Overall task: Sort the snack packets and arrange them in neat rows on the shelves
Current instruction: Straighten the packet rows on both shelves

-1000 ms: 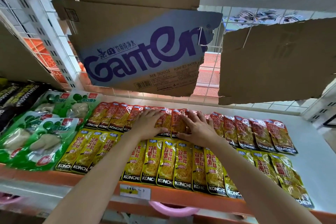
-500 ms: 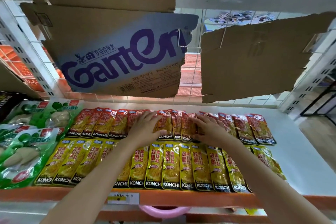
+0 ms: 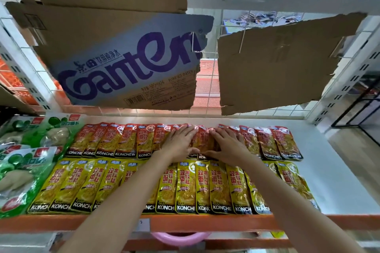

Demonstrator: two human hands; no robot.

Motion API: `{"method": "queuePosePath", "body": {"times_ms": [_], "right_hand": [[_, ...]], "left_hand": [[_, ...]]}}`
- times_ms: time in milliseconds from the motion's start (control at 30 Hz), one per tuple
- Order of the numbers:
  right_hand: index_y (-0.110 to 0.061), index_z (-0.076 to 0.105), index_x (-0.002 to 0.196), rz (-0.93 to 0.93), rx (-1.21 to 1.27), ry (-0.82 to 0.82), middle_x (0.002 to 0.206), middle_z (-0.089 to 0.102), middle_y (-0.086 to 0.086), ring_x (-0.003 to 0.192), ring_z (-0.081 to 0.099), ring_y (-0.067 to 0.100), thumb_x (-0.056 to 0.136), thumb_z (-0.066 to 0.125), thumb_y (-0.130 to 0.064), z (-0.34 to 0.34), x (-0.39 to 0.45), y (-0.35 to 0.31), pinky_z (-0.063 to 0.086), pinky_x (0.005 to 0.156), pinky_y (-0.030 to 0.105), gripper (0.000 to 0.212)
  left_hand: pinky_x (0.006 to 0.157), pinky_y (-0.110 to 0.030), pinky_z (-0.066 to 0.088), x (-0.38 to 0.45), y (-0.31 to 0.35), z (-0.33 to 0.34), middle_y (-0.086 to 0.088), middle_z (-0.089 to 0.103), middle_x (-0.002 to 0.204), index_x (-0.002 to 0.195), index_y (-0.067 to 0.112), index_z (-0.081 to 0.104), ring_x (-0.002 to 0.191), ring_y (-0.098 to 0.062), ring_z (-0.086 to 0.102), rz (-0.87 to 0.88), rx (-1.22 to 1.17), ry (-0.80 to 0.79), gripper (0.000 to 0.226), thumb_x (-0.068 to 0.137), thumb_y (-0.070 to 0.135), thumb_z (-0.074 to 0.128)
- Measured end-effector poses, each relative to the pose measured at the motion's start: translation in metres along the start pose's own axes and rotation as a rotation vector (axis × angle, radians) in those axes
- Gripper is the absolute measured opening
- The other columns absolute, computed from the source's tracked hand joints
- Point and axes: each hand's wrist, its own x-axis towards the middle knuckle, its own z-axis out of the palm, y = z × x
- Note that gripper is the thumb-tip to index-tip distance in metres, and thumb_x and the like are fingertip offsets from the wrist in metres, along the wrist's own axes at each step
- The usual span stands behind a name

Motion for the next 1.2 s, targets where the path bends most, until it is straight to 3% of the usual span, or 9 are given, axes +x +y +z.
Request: {"method": "queuePosePath", "body": {"times_ms": [333, 467, 567, 733, 1033, 1200], "right_hand": [[-0.032, 0.016, 0.148, 0.029, 0.042, -0.033, 0.157, 0.010, -0.008, 0.144, 0.003, 0.019, 0.091, 0.051, -0.044, -0.008, 0.010, 0.007, 0.005, 0.116, 0.053, 0.067], [-0.027, 0.017, 0.149, 0.072, 0.147, 0.059, 0.157, 0.012, -0.006, 0.145, 0.008, 0.017, 0.095, 0.047, -0.036, -0.012, 0.003, 0.019, 0.003, 0.116, 0.045, 0.062], [-0.028, 0.013, 0.150, 0.123, 0.071, -0.012, 0.158, 0.004, -0.007, 0.145, 0.002, 0.017, 0.095, 0.042, -0.044, -0.011, -0.006, 0.031, 0.001, 0.116, 0.043, 0.064], [-0.036, 0.011, 0.148, 0.091, 0.046, -0.063, 0.158, -0.002, -0.012, 0.145, -0.005, 0.015, 0.093, 0.038, -0.055, -0.004, -0.013, 0.032, -0.001, 0.117, 0.046, 0.064], [-0.044, 0.018, 0.145, 0.117, 0.116, -0.002, 0.158, -0.004, -0.012, 0.145, -0.007, 0.018, 0.095, 0.035, -0.052, -0.006, -0.018, 0.041, -0.005, 0.115, 0.047, 0.054], [-0.041, 0.026, 0.142, 0.133, 0.120, -0.048, 0.158, 0.000, -0.008, 0.145, -0.002, 0.022, 0.091, 0.048, -0.045, -0.014, -0.013, 0.040, -0.002, 0.115, 0.050, 0.056]], "left_hand": [[0.117, -0.038, -0.004, -0.004, -0.004, -0.005, 0.010, -0.003, 0.158, 0.150, 0.026, 0.007, 0.144, -0.010, -0.008, 0.034, -0.002, -0.043, 0.074, 0.092, 0.040, 0.052], [0.118, -0.037, -0.002, -0.007, 0.002, -0.006, 0.008, -0.001, 0.158, 0.150, 0.025, 0.007, 0.144, -0.011, -0.004, 0.027, -0.007, 0.028, 0.072, 0.094, 0.045, 0.047], [0.118, -0.037, 0.002, -0.002, 0.016, -0.004, 0.009, -0.002, 0.158, 0.150, 0.026, 0.007, 0.145, -0.012, -0.003, 0.063, -0.008, 0.090, 0.077, 0.090, 0.053, 0.046], [0.119, -0.038, 0.003, 0.010, 0.026, 0.007, 0.008, 0.000, 0.158, 0.150, 0.027, 0.007, 0.145, -0.012, -0.003, 0.064, 0.061, 0.026, 0.084, 0.086, 0.058, 0.050], [0.119, -0.038, 0.002, 0.010, 0.030, 0.008, 0.008, -0.001, 0.158, 0.150, 0.027, 0.006, 0.145, -0.012, -0.004, 0.052, 0.064, 0.026, 0.084, 0.087, 0.057, 0.051], [0.119, -0.039, 0.001, 0.008, 0.033, 0.006, 0.007, -0.002, 0.158, 0.150, 0.027, 0.005, 0.145, -0.013, -0.004, 0.034, 0.072, 0.007, 0.083, 0.087, 0.056, 0.050]]}}
